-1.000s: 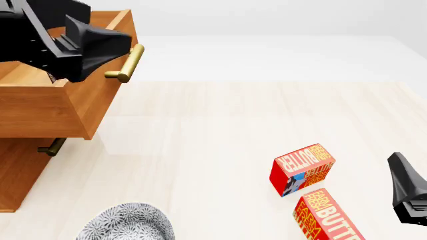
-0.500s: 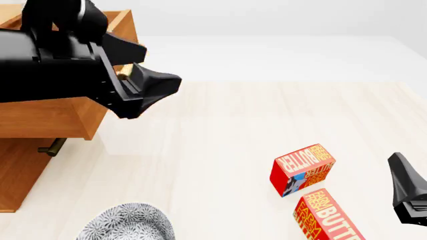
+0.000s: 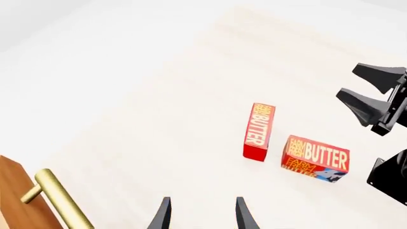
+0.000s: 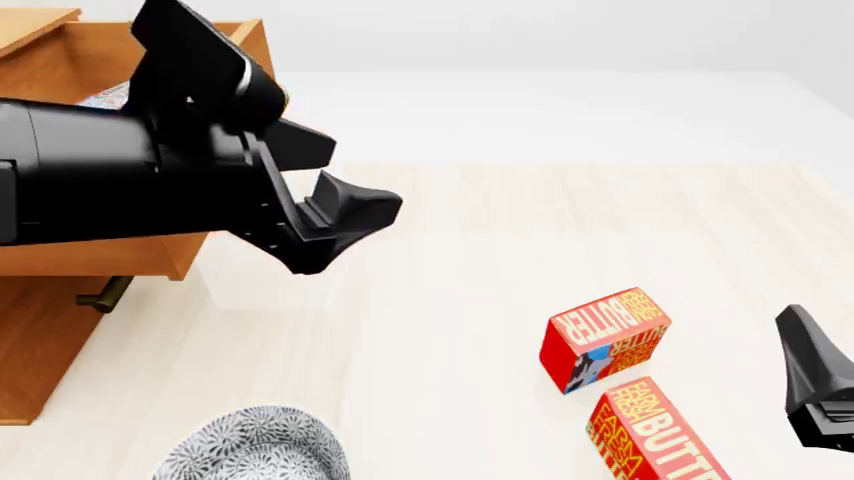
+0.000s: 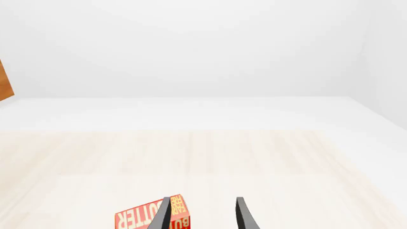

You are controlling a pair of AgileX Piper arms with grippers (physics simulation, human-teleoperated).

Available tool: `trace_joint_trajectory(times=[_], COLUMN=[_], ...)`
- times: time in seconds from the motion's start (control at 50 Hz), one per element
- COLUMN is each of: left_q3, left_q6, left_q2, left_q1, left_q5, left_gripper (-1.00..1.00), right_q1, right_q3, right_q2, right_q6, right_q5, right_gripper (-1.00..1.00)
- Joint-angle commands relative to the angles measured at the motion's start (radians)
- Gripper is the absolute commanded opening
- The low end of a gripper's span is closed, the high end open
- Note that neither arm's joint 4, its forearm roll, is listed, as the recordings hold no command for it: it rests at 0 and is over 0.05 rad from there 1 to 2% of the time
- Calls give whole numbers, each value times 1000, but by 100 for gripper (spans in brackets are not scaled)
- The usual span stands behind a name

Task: Put the chocolate pudding in the top drawer of the cabinet and close it.

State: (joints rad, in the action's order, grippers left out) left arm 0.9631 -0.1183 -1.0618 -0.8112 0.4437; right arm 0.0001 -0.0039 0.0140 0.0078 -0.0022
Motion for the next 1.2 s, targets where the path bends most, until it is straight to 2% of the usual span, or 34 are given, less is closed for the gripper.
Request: trace_joint_trajectory(times=[0.02,0.22,0.42,0.46,0.68,0.98,1.02,1.2], left_q3=[-29,-81,-114,-126,-154,-210,-224,-246], left_q6=[30,55,87,114,116,118,90,107], left_q2=[-6,-22,-56,-68,-52,-25,-6,-14], left_q1=[14,51,49,56,80,157,192,223], left_q5=[-17,-45,-79,-90,-101,-125,-128,-145], left_gripper=[100,100,100,100,100,100,100,100], right_q1=[0,0,0,0,0,0,0,0], right_q3=[0,0,0,0,0,0,0,0], right_q2=[0,0,0,0,0,0,0,0], right_q6=[0,0,0,0,0,0,0,0], right_q5=[0,0,0,0,0,0,0,0], right_gripper=[100,100,100,100,100,100,100,100])
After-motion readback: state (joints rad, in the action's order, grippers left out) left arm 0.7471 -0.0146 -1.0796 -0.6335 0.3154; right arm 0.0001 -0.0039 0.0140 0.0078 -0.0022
